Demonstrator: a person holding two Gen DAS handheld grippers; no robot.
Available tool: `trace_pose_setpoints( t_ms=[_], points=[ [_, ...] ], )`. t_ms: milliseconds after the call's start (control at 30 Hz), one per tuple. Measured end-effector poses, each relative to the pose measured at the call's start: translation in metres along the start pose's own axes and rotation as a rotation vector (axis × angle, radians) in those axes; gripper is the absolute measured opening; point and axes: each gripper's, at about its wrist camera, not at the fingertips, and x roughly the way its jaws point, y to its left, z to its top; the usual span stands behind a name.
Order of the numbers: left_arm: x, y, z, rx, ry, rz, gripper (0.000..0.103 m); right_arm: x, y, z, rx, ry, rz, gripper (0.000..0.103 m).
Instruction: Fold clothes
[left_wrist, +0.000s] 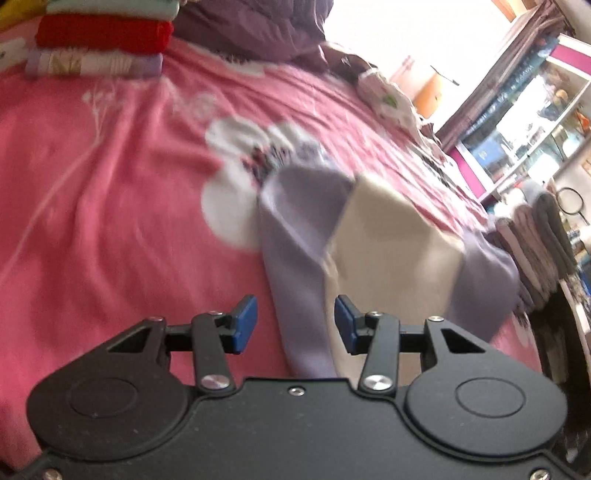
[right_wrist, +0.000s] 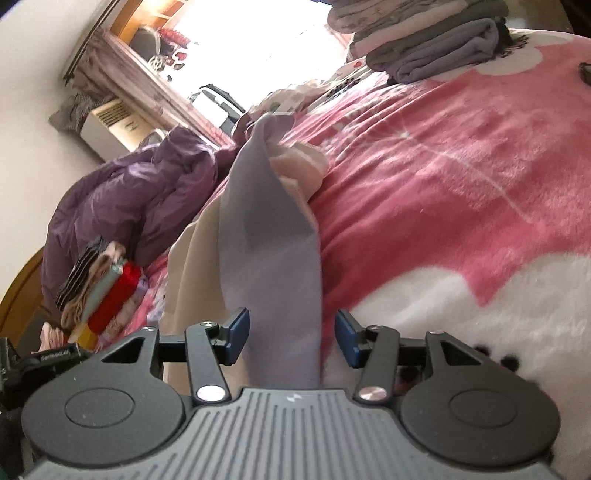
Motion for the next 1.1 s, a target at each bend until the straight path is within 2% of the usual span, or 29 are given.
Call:
trace_pose_setpoints(
  t_ms=[167, 300, 333, 367, 400, 467, 600, 667, 800, 867, 1000, 1067, 1100],
  points=[
    [0.035, 0.004, 0.025, -0.006, -0.004, 0.02, 0.045, 0.008, -0.02, 0.004, 0.075, -0.018, 0.02, 0.051],
    [0.061, 0.004, 0.034, -0.016, 0.018, 0.037, 0.043, 0.015, -0.018, 0.003, 0.047, -0.026, 0.023, 0.052],
    [0.064, 0.001, 0.034, -0.005, 0.013, 0.05, 0.03, 0.017, -0.018, 0.003, 0.044, -0.029, 0.024, 0.052],
    [0.065, -0.002, 0.034, 0.011, 0.005, 0.062, 0.006, 0.018, -0.018, 0.003, 0.045, -0.032, 0.027, 0.052],
    [0.065, -0.006, 0.034, 0.03, -0.004, 0.072, 0.006, 0.019, -0.018, 0.003, 0.047, -0.036, 0.03, 0.052],
    [0.059, -0.019, 0.033, 0.092, -0.038, 0.093, 0.005, 0.02, -0.019, 0.003, 0.051, -0.044, 0.035, 0.052],
    [0.028, -0.067, 0.024, 0.32, -0.18, 0.129, 0.005, 0.021, -0.018, 0.001, 0.043, -0.051, 0.035, 0.053],
    [0.02, -0.098, 0.013, 0.483, -0.222, 0.14, 0.005, 0.021, -0.017, 0.001, 0.043, -0.054, 0.036, 0.053],
    [0.033, -0.154, -0.025, 0.818, -0.211, 0.116, 0.005, 0.022, -0.016, 0.001, 0.042, -0.057, 0.037, 0.056],
    [0.047, -0.17, -0.046, 0.92, -0.184, 0.105, 0.005, 0.022, -0.015, 0.0, 0.04, -0.058, 0.039, 0.056],
    [0.08, -0.176, -0.073, 0.944, -0.035, 0.026, 0.011, 0.022, -0.016, 0.0, 0.04, -0.058, 0.041, 0.056],
    [0.083, -0.172, -0.078, 0.918, 0.006, -0.031, 0.036, 0.022, -0.016, 0.001, 0.039, -0.058, 0.042, 0.056],
    [0.079, -0.17, -0.078, 0.898, 0.011, -0.063, 0.038, 0.022, -0.016, 0.001, 0.039, -0.058, 0.042, 0.056]
  ],
)
